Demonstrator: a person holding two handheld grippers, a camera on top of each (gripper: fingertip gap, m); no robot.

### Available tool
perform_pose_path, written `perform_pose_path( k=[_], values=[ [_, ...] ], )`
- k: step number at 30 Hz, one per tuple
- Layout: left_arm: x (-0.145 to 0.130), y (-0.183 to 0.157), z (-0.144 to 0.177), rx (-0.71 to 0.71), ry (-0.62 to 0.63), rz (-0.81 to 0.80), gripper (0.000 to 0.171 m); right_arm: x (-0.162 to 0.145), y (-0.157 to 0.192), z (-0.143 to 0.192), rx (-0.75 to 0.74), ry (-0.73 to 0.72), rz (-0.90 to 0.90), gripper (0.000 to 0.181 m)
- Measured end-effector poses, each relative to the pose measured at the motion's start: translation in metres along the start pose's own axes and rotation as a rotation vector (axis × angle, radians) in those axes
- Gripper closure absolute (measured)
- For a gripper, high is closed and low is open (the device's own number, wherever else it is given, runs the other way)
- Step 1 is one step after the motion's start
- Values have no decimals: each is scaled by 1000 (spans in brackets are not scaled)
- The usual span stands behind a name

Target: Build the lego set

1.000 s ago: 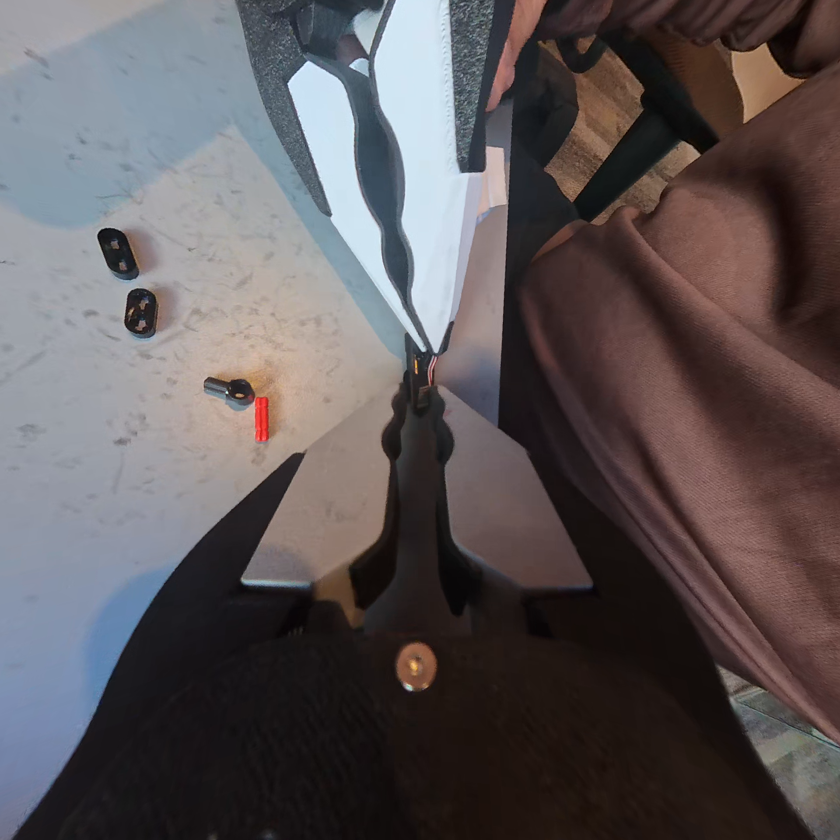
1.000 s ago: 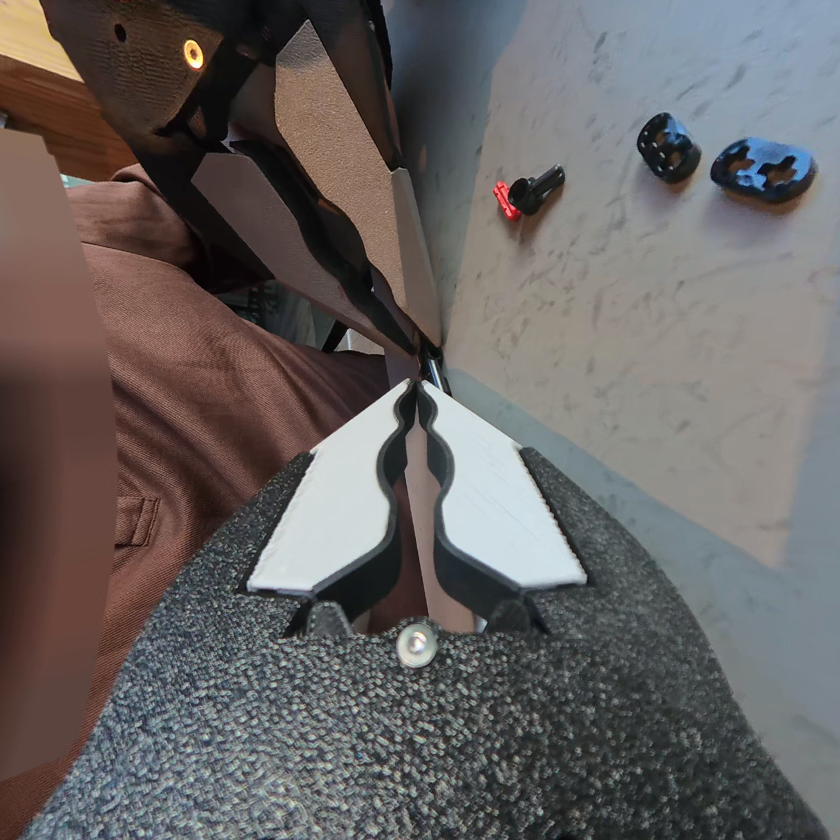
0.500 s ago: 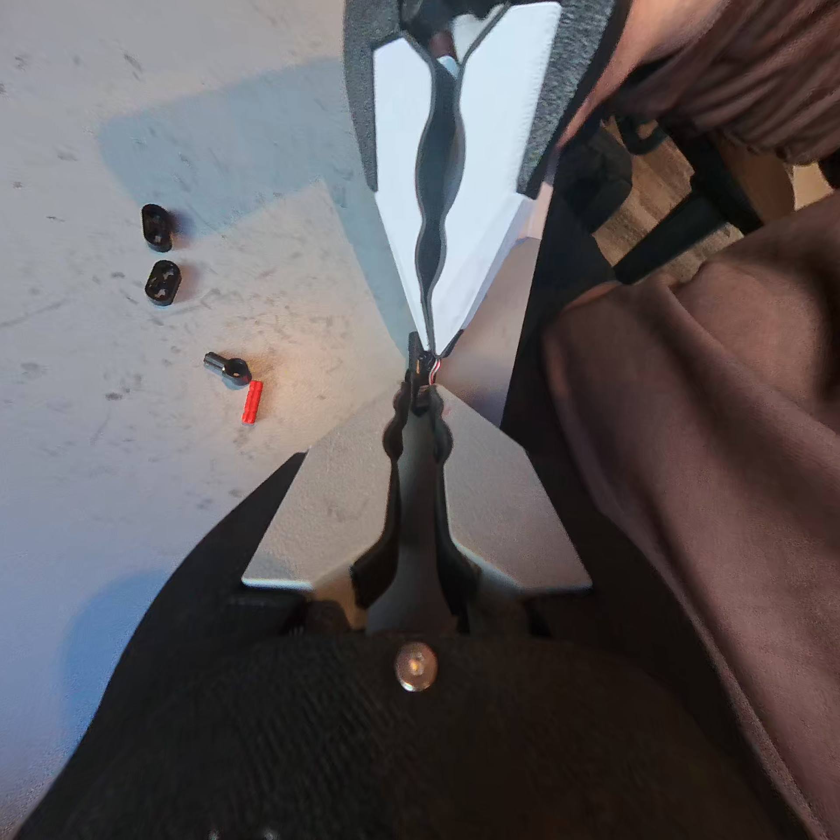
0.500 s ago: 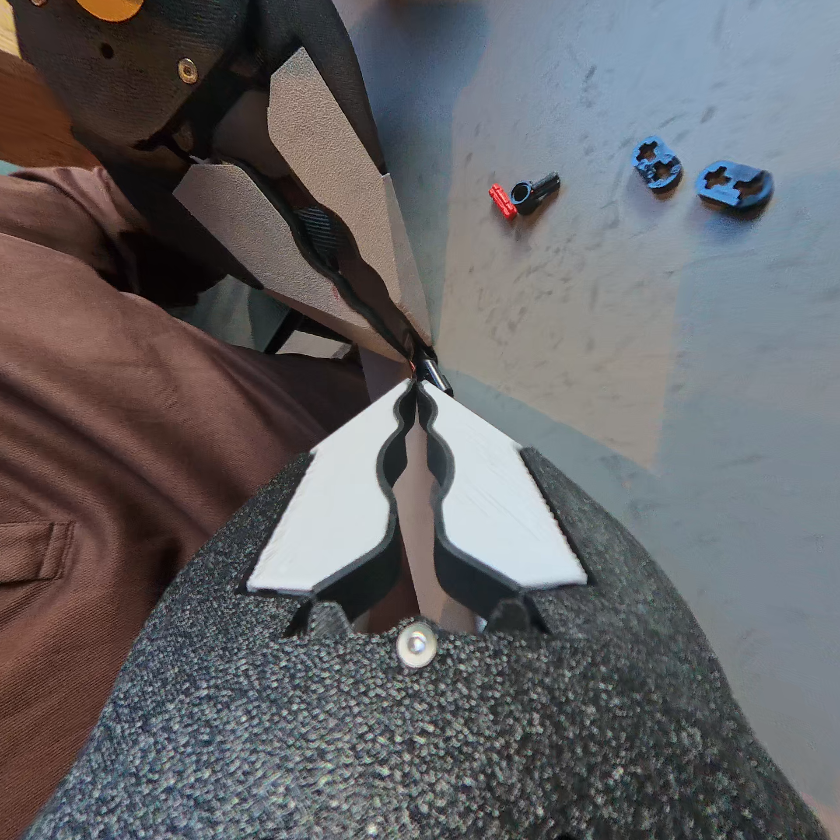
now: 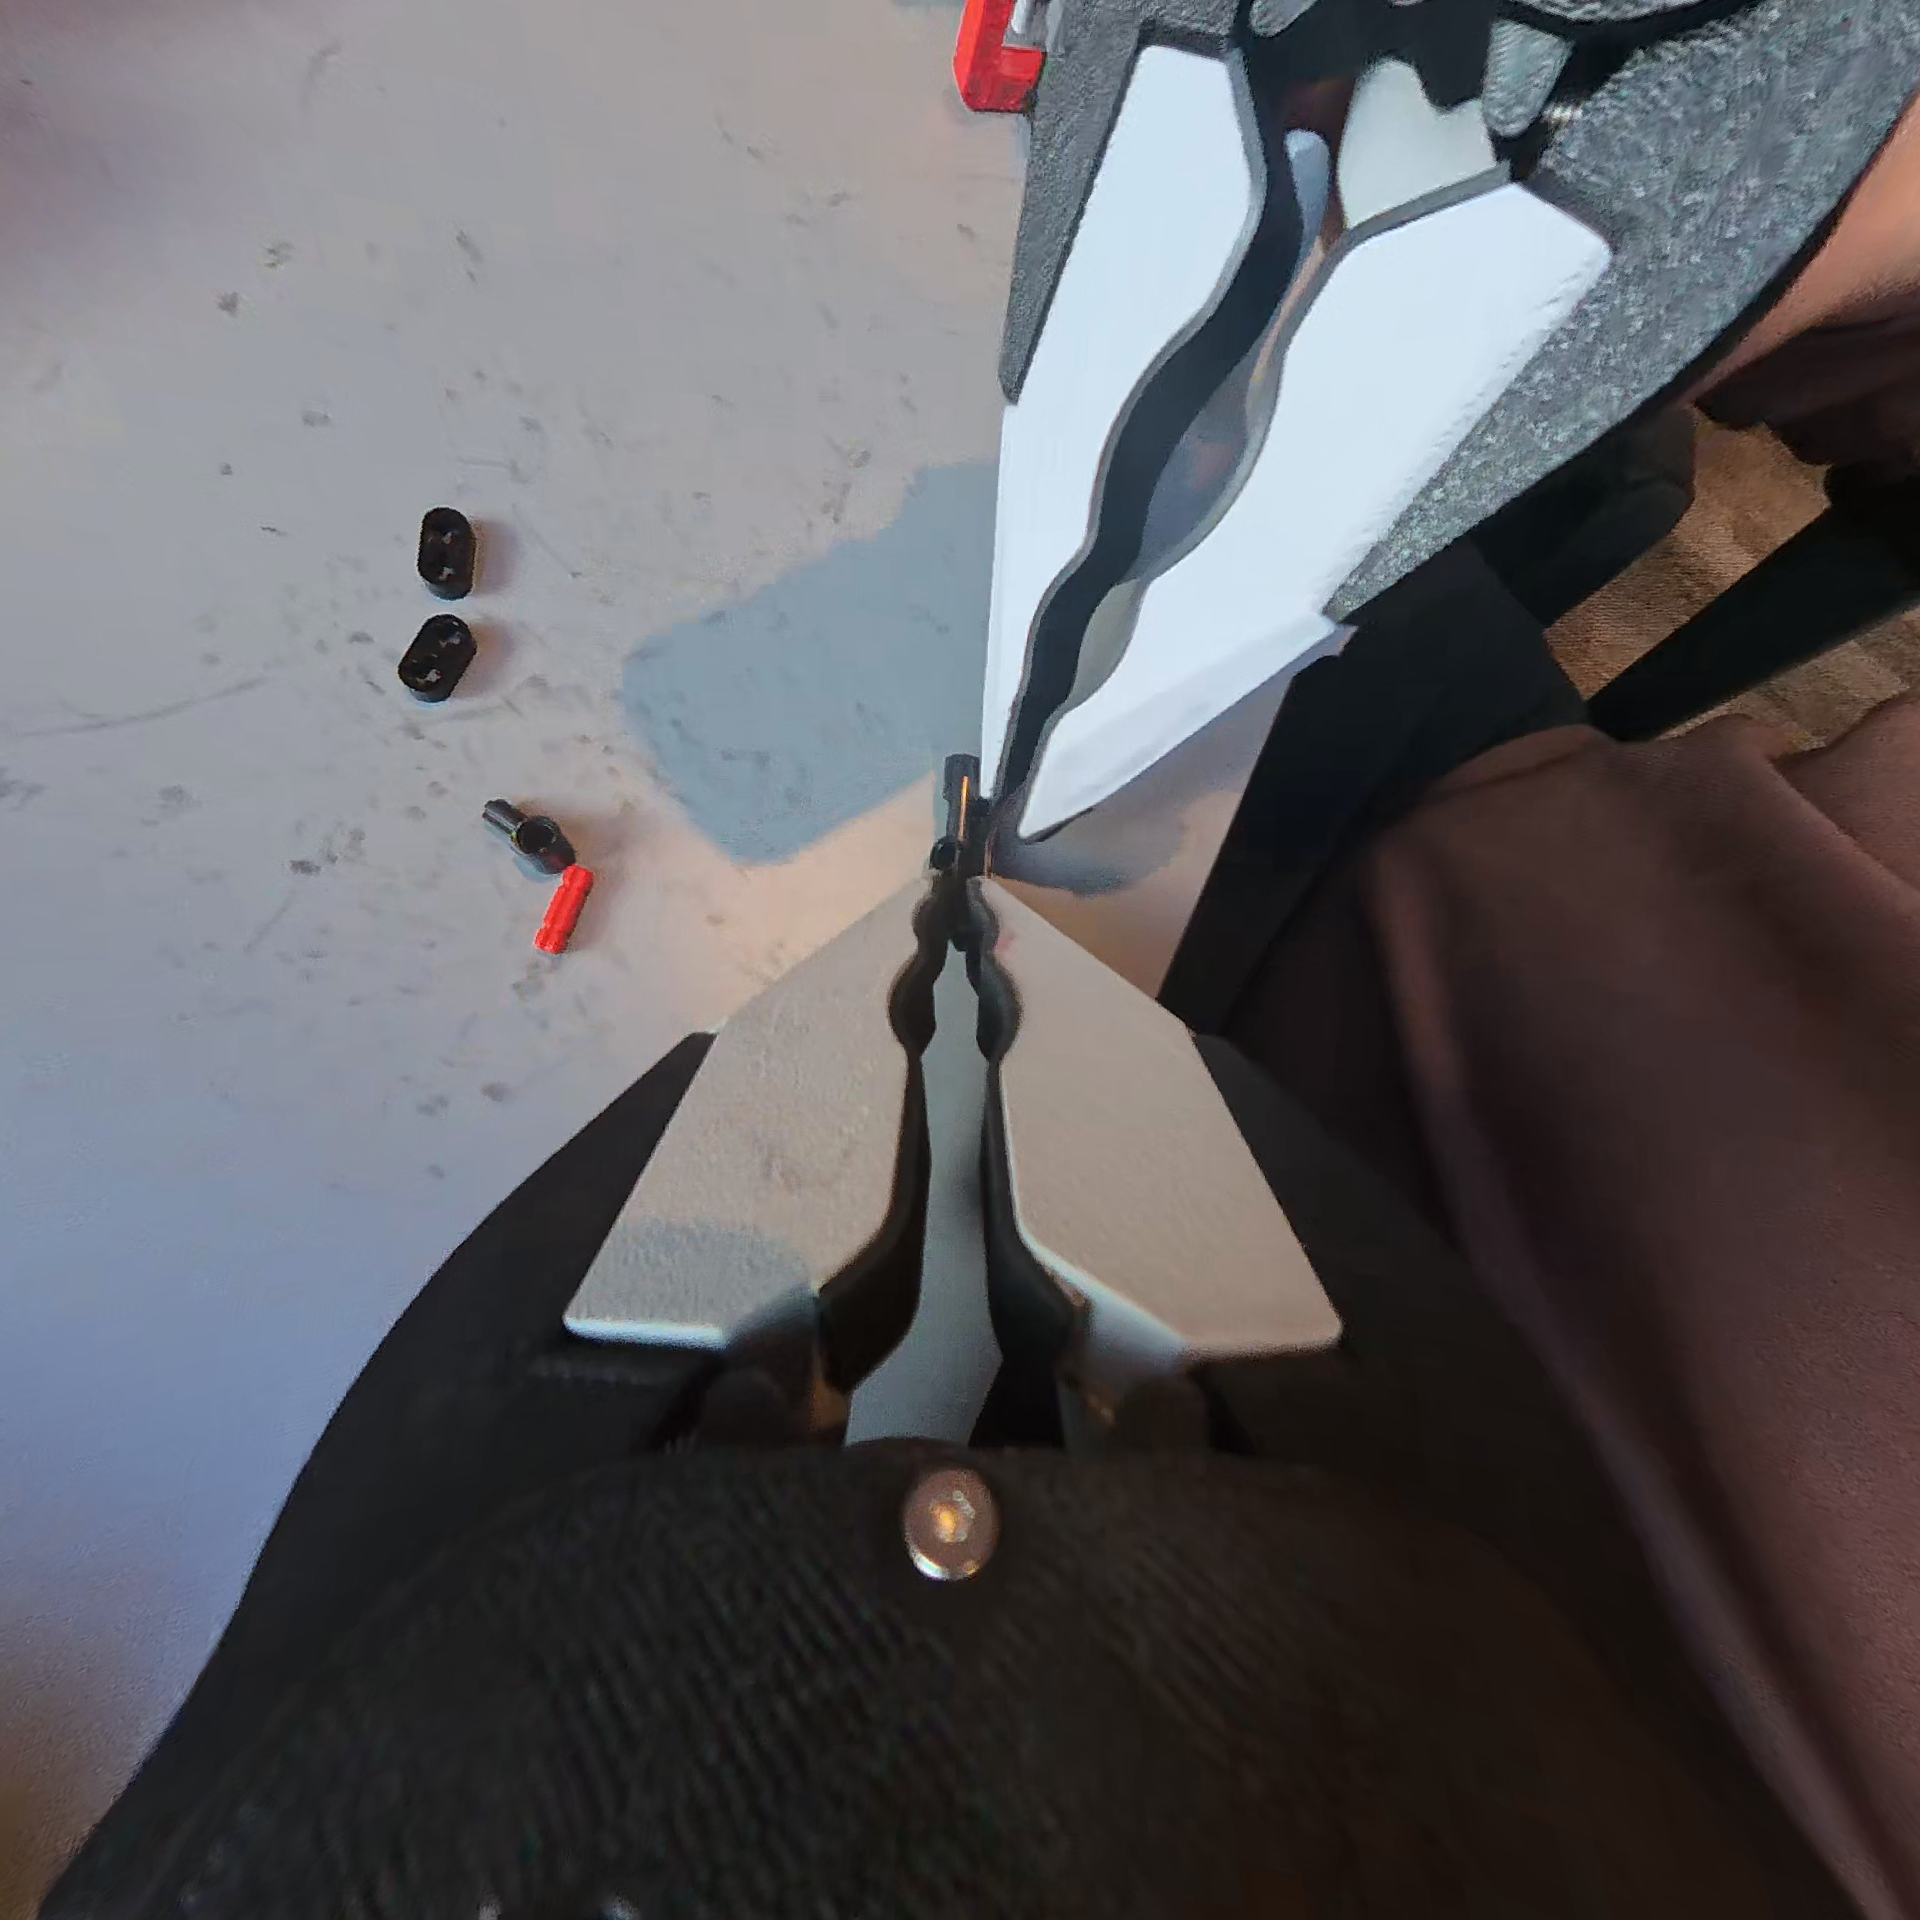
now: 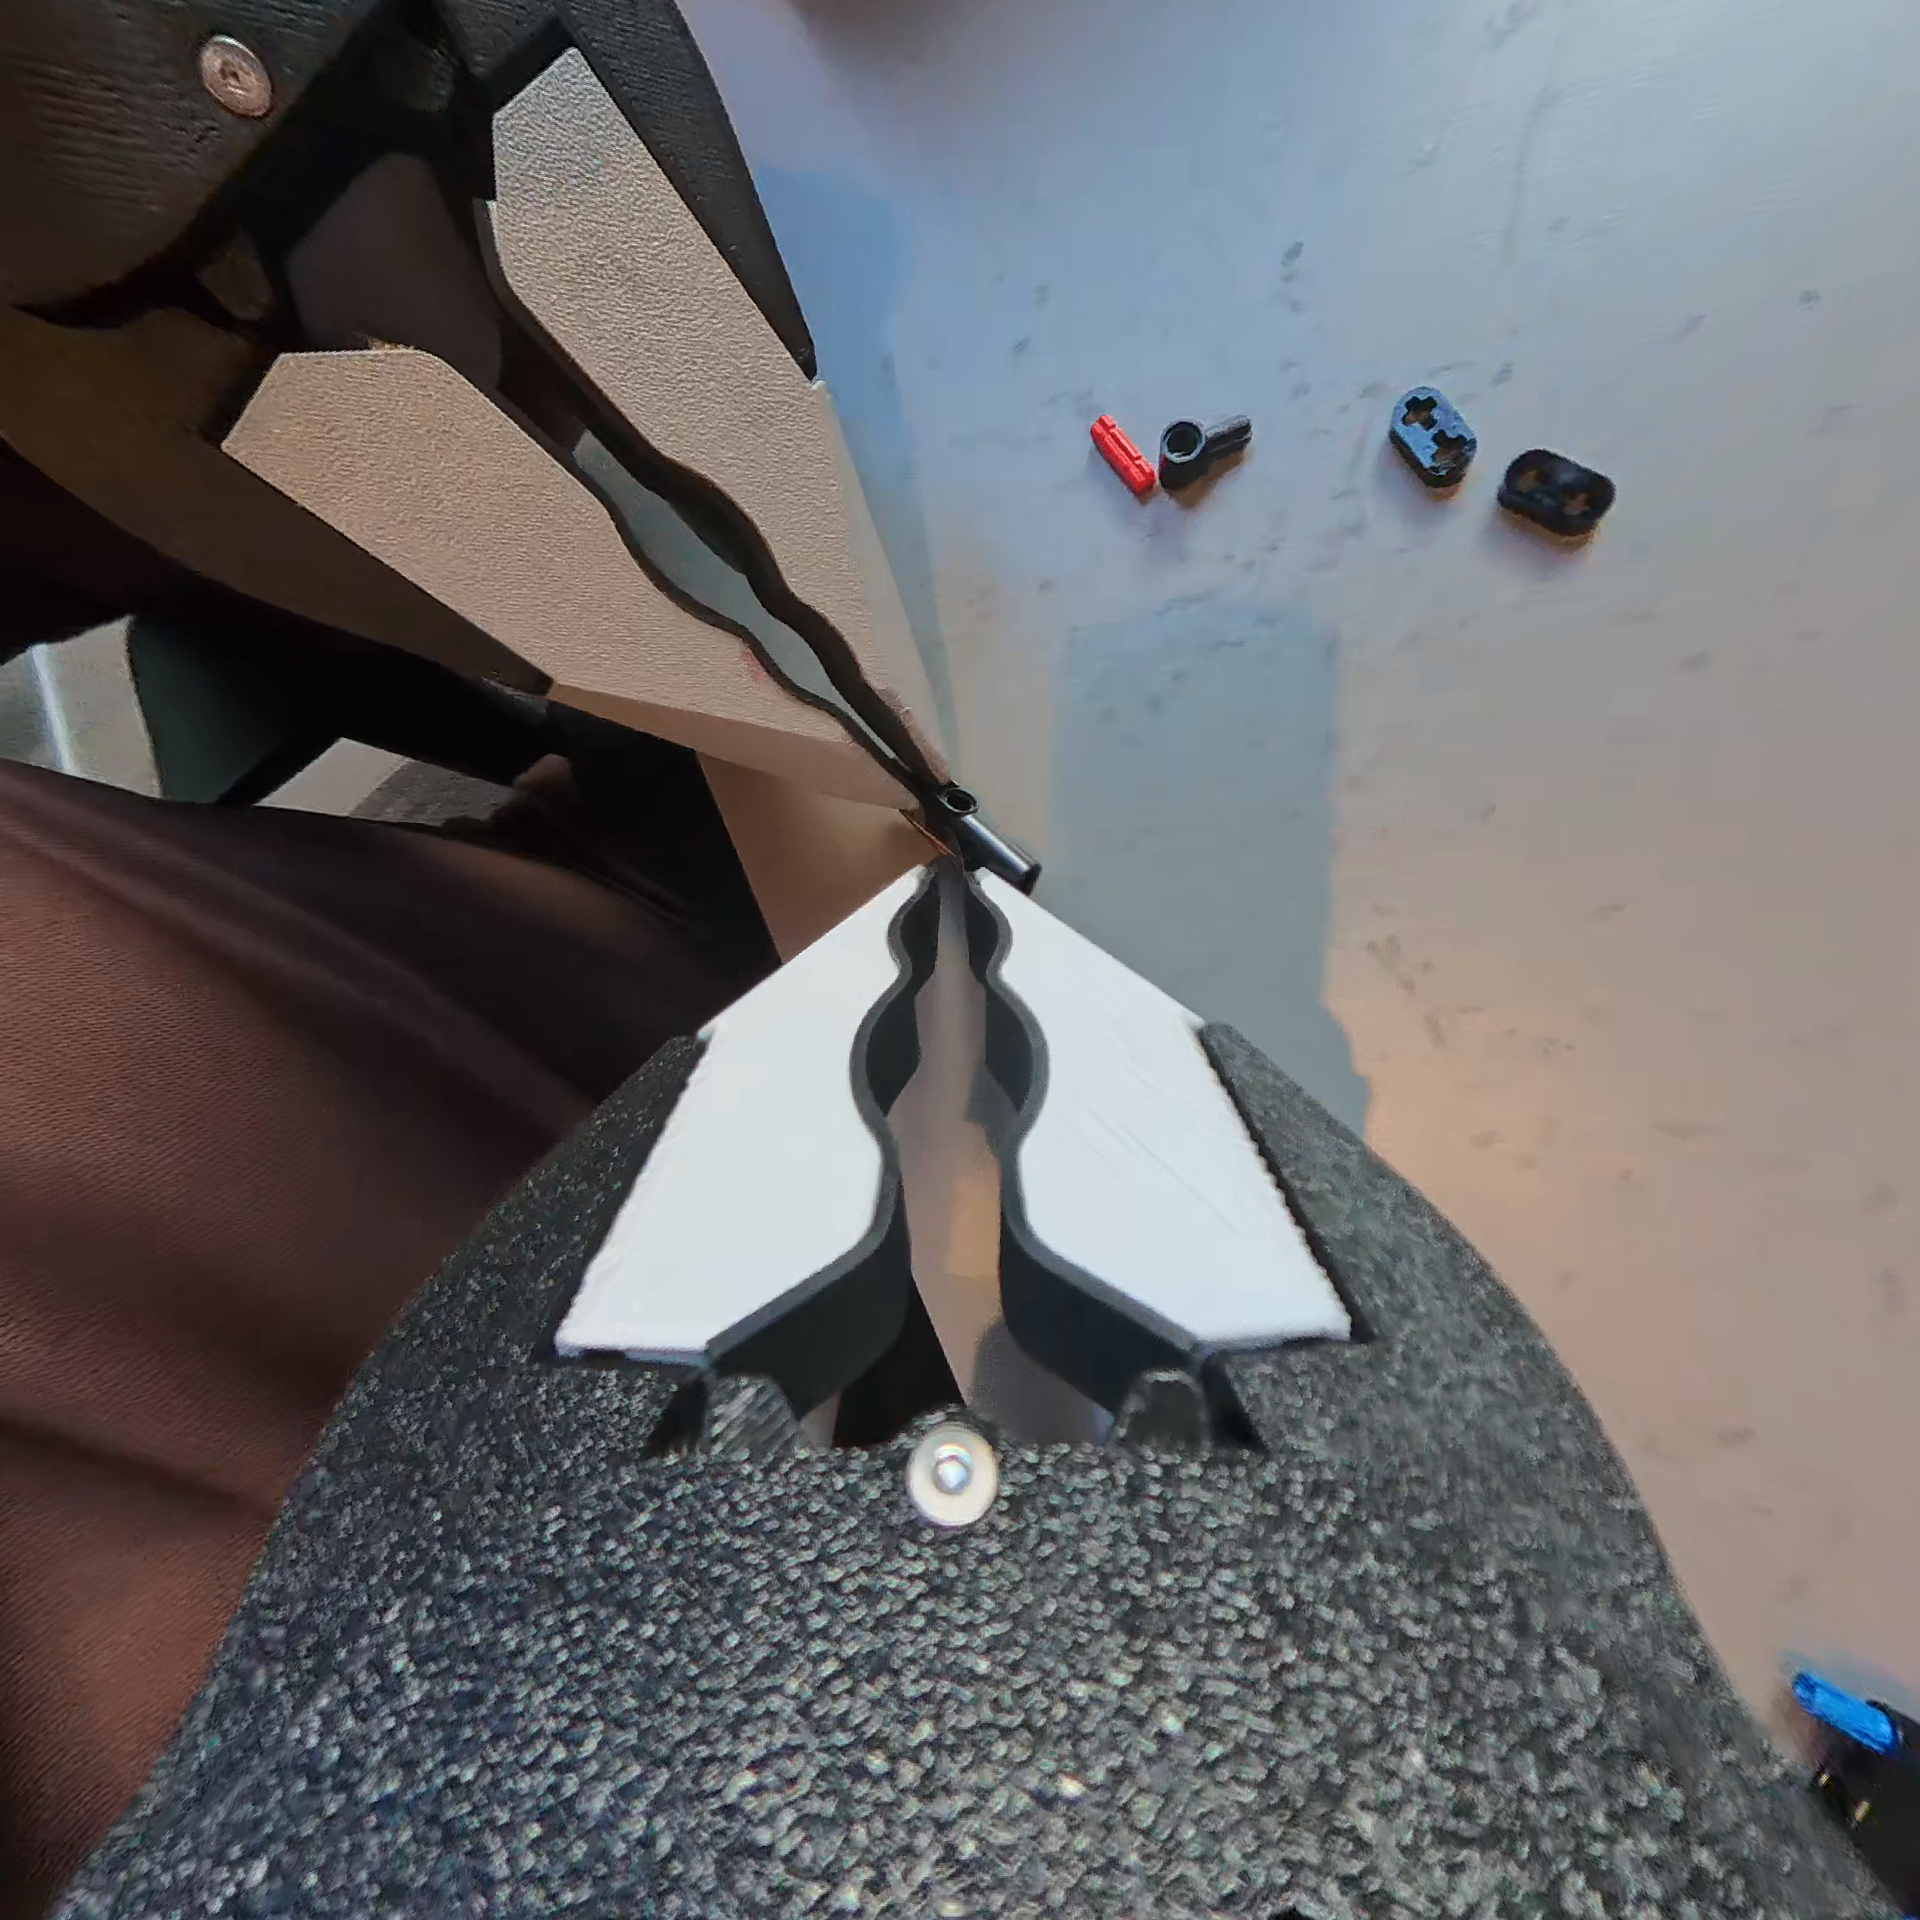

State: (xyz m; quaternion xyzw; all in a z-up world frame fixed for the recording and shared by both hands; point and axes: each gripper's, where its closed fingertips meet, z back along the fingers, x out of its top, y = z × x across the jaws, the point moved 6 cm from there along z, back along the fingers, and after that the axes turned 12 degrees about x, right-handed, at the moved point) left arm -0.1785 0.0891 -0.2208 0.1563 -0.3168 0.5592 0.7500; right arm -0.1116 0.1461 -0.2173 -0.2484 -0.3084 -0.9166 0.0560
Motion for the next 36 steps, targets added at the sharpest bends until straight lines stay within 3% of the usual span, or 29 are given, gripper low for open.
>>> perform_pose_path(
  k=[16,18,20,23,26,32,36],
  values=[
    [-2,-1,-1,-6,-46,73,171,-7,8,2,-240,-137,134,179],
    [-2,-1,-2,-15,-49,86,171,-7,7,5,-314,-164,163,164],
    [-2,-1,-2,-24,-55,99,171,-7,9,9,-384,-178,219,162],
    [-3,0,-2,-41,-64,123,171,-11,12,8,-387,-188,238,148],
    [-3,0,-2,-57,-71,132,171,-15,7,12,-378,-211,210,145],
    [1,-4,4,-147,-135,124,171,-19,1,9,-187,-267,147,135],
    [5,-5,9,-240,-169,191,171,-16,7,4,-146,-289,186,150]
  ],
)
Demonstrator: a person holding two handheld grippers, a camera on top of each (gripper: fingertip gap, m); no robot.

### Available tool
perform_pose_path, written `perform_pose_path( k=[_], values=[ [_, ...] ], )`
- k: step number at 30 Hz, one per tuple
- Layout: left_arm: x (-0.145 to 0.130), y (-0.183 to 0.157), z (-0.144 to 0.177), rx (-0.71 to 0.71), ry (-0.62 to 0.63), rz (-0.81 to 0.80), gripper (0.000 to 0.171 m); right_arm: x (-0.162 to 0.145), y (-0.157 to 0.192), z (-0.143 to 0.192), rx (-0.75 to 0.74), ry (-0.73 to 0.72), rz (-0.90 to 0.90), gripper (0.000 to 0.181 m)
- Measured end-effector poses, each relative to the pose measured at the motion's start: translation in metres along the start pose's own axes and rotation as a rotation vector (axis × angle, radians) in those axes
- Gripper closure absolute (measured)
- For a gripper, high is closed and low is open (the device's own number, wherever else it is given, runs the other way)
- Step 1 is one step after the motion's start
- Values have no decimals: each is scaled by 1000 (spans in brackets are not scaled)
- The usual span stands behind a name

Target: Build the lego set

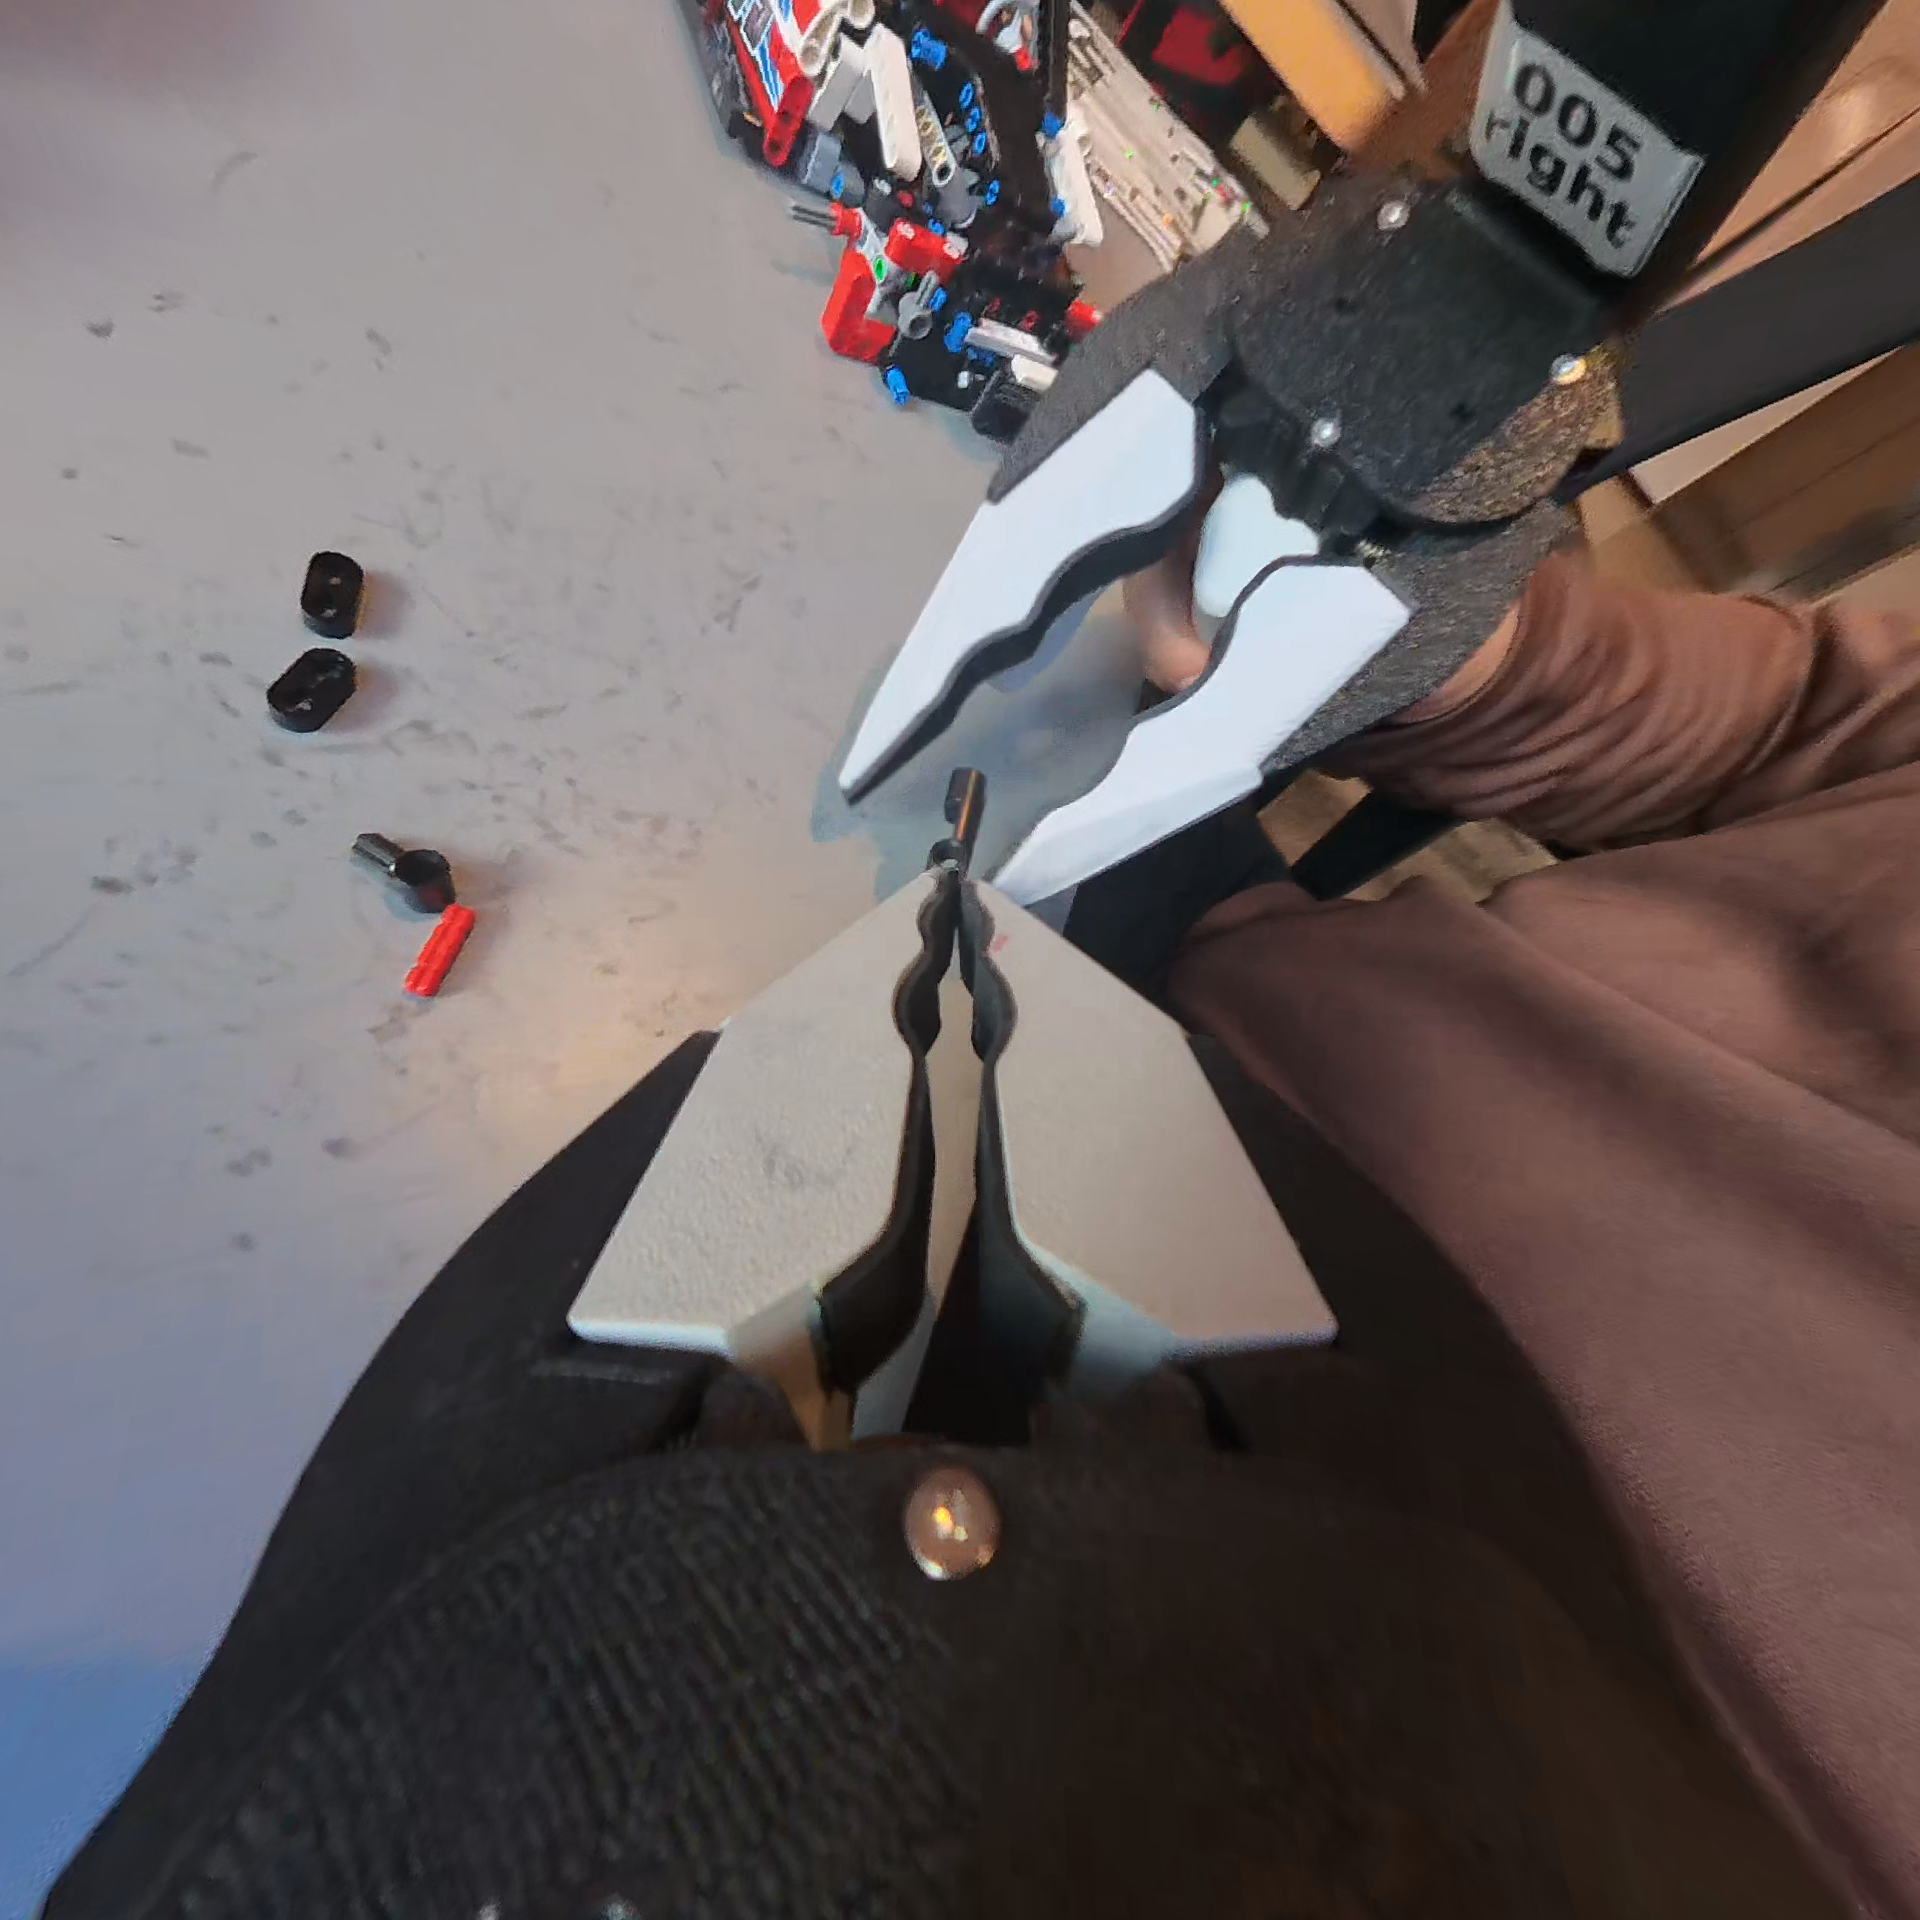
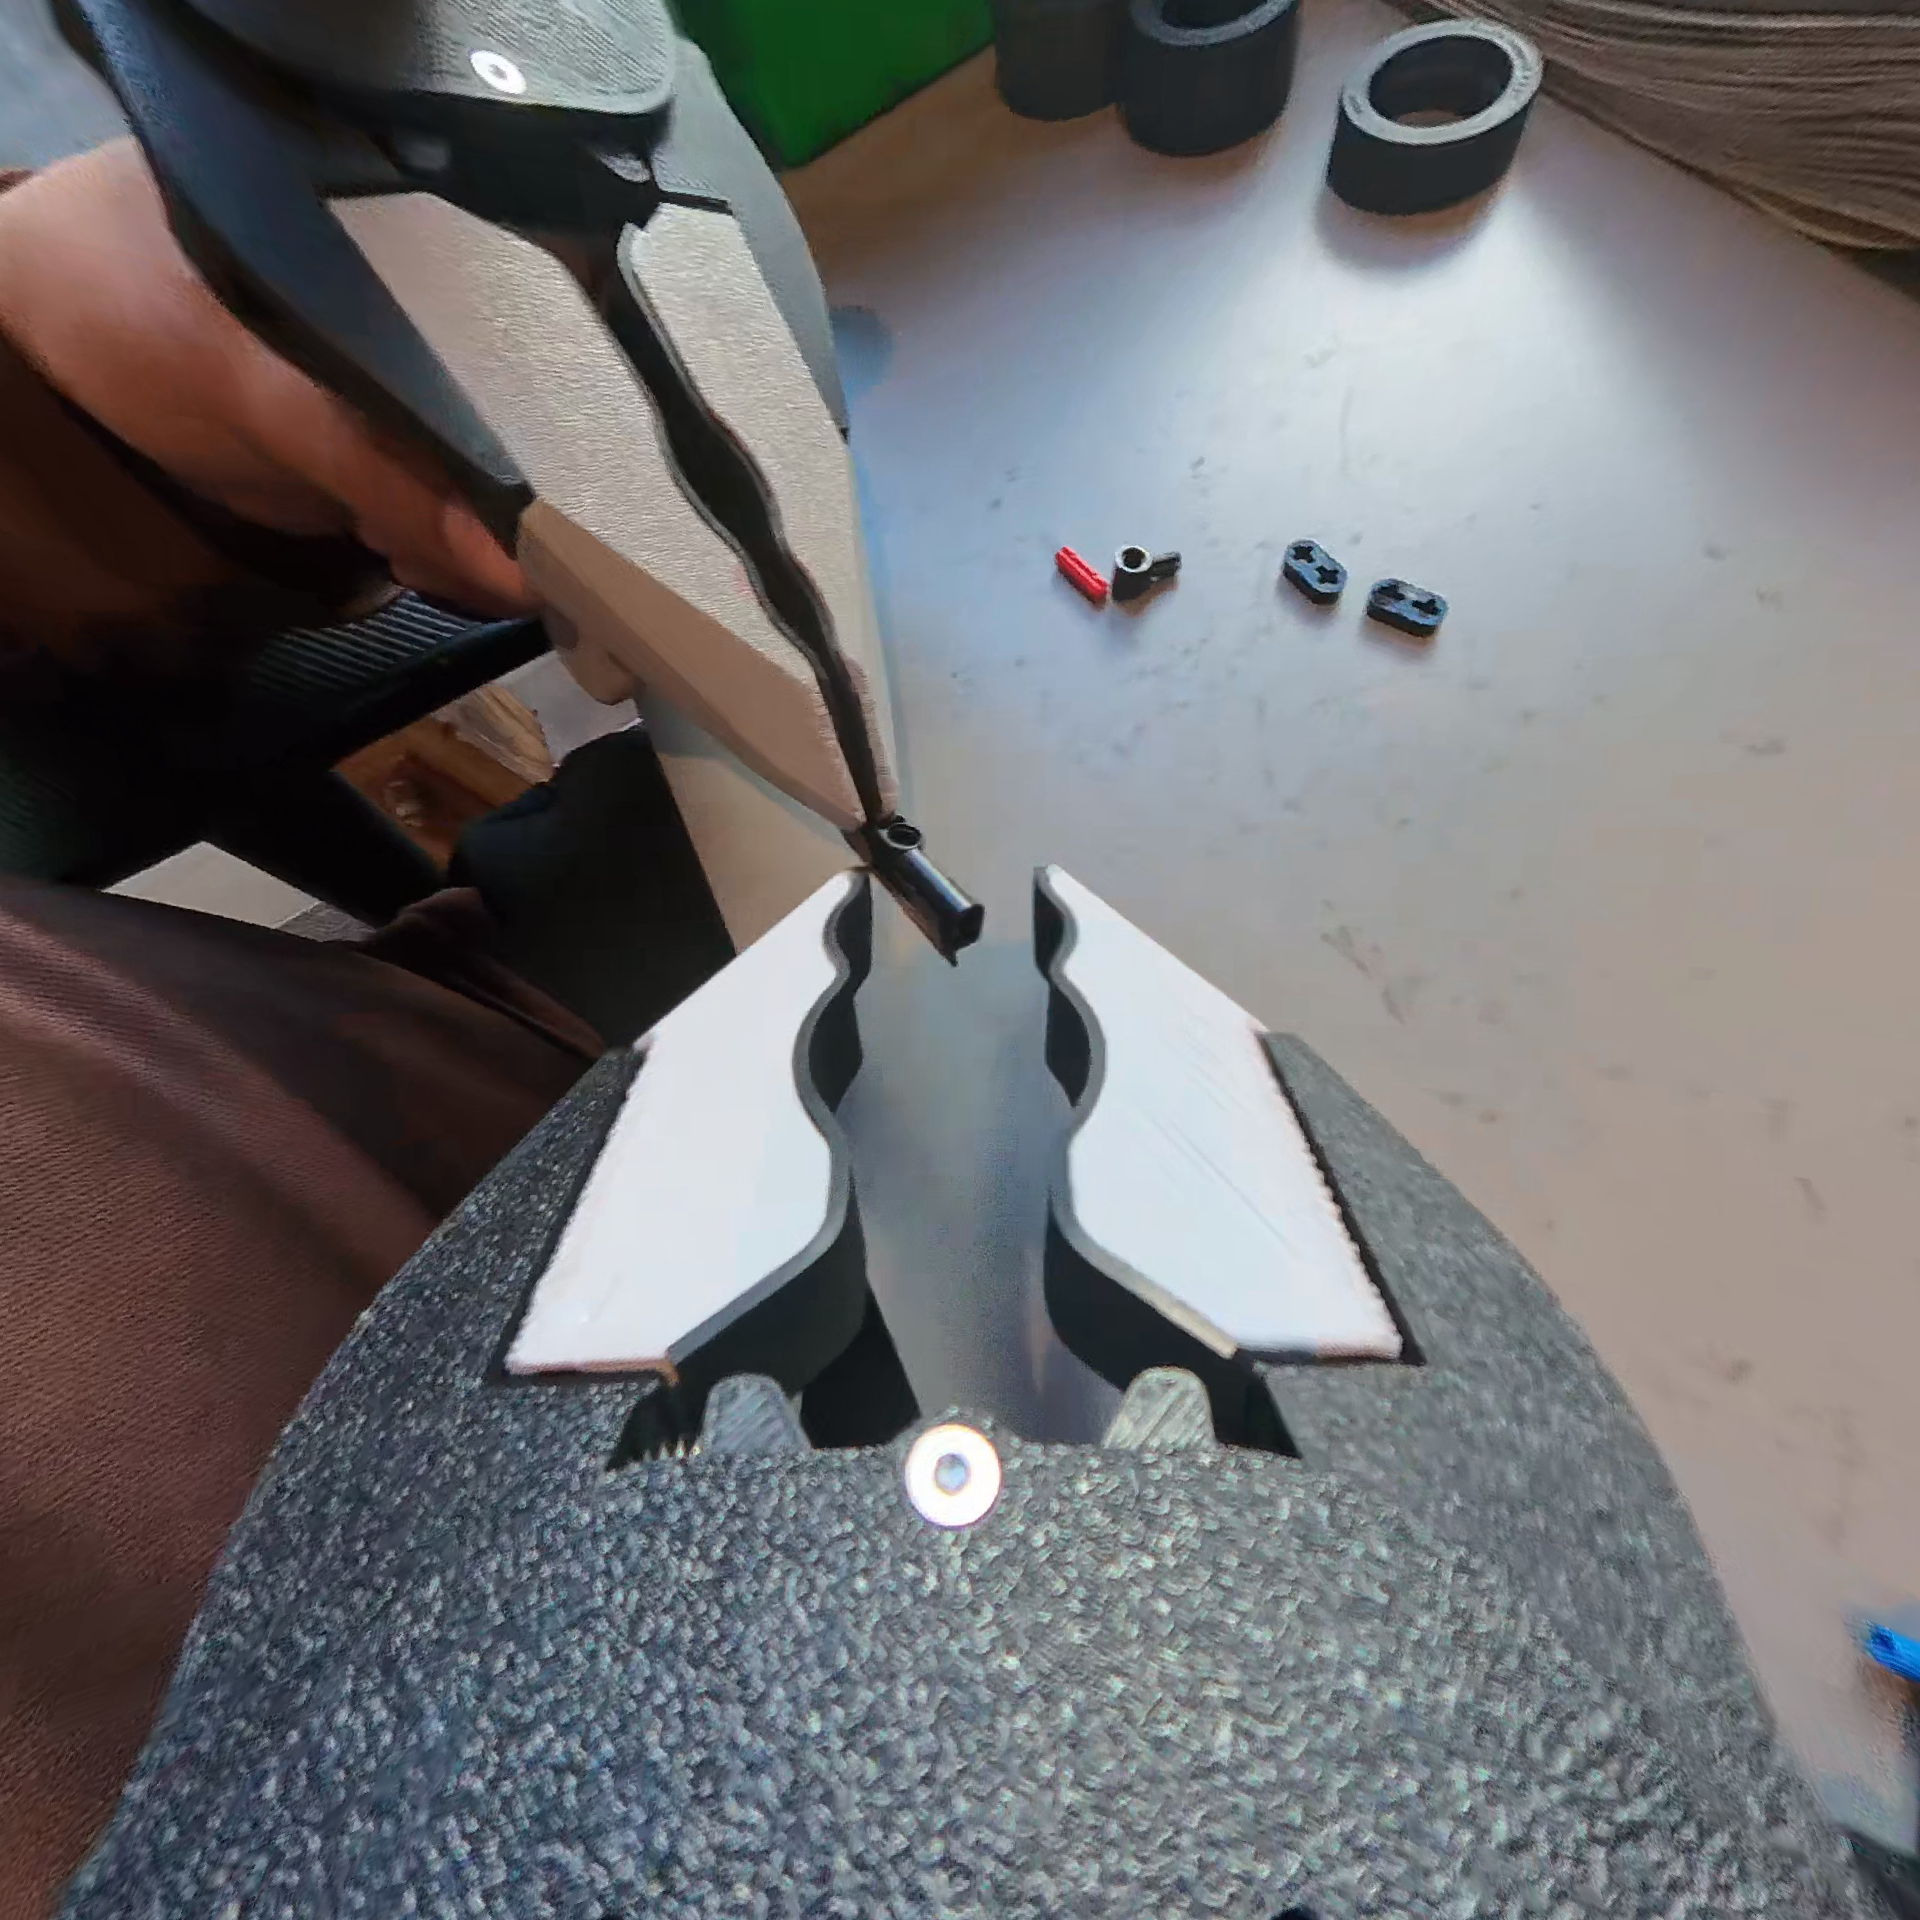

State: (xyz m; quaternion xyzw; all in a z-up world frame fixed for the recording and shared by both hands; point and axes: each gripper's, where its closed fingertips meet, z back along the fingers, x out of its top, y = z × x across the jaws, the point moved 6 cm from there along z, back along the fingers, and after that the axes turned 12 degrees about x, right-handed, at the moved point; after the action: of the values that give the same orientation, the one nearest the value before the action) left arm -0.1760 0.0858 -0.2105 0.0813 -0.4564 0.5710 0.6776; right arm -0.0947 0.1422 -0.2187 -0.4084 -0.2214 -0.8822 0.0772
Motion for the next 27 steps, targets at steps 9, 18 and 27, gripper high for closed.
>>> perform_pose_path(
  k=[9,18,27],
  values=[
    [1,-1,-1,-49,4,27,171,0,1,10,258,-143,-175,173],
    [22,15,12,21,-89,19,171,8,-18,37,463,-374,-450,174],
    [36,-12,-5,-178,-40,88,155,7,-15,45,578,-463,-531,173]
  ],
)
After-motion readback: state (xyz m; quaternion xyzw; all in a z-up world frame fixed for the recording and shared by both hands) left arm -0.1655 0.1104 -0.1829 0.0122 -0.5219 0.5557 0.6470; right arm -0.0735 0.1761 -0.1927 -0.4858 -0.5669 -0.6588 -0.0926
